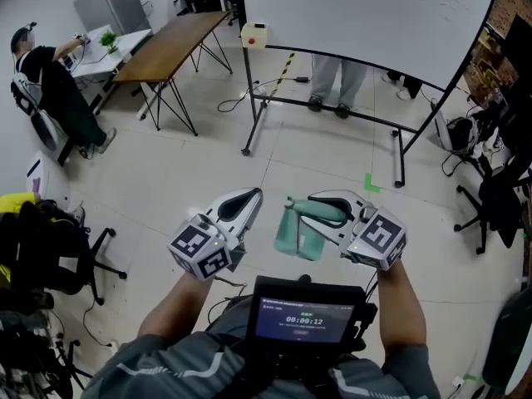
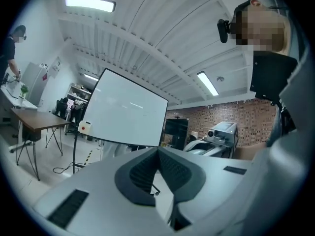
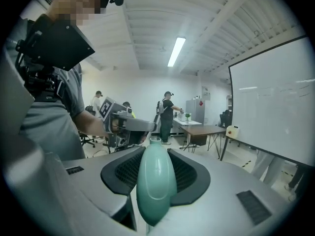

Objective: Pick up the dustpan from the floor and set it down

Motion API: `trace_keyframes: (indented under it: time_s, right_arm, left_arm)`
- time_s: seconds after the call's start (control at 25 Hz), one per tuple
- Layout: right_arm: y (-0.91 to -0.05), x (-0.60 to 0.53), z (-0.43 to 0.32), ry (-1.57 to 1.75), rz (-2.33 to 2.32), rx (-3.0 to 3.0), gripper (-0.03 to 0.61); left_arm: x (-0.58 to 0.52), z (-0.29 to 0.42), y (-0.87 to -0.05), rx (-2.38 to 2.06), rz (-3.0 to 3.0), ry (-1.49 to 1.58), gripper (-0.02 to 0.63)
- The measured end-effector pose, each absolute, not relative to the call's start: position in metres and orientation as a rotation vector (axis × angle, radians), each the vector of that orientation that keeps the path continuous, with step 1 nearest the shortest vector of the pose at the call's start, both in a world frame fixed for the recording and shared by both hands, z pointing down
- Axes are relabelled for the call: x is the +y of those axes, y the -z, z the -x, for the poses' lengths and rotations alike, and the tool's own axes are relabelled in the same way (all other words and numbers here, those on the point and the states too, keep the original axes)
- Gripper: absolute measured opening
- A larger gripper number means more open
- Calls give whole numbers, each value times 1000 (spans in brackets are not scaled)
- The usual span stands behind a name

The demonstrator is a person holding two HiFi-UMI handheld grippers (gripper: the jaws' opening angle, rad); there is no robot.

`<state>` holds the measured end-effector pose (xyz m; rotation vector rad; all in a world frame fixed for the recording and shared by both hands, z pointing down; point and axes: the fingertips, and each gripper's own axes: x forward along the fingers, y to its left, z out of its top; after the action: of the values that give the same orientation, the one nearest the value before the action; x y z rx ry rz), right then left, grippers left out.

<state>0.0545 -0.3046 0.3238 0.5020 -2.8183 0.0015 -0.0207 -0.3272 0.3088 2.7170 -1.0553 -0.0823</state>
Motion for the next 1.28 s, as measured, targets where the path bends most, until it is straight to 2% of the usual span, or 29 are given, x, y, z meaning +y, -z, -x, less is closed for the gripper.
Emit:
trace_keyframes:
  time_s: [0.24,0.52,0.88,1.12,1.28]
  right_arm:
    - [-335,-381,-108,-10,-507,-2831,160]
    - [-344,-450,-144,-44,-647,-2833,160]
    - [-360,-501,-148,-66,-714,-2777,160]
    - [-404,-539,-145,-99,-675,-2746,160]
    - [-473,-566,-145,-164,-673,-2693,160]
  left_arm:
    - [-398,-28,-327,-1129,-2678,25,26]
    - [-452,-46,-348,-1046,-2684,-12,26]
    - [-501,-49,-367,-932,-2698,-74,26]
    - [-545,-57,-407,-864,-2688,-86,26]
    - [-576,-62,-471,-846,-2665,-158,26]
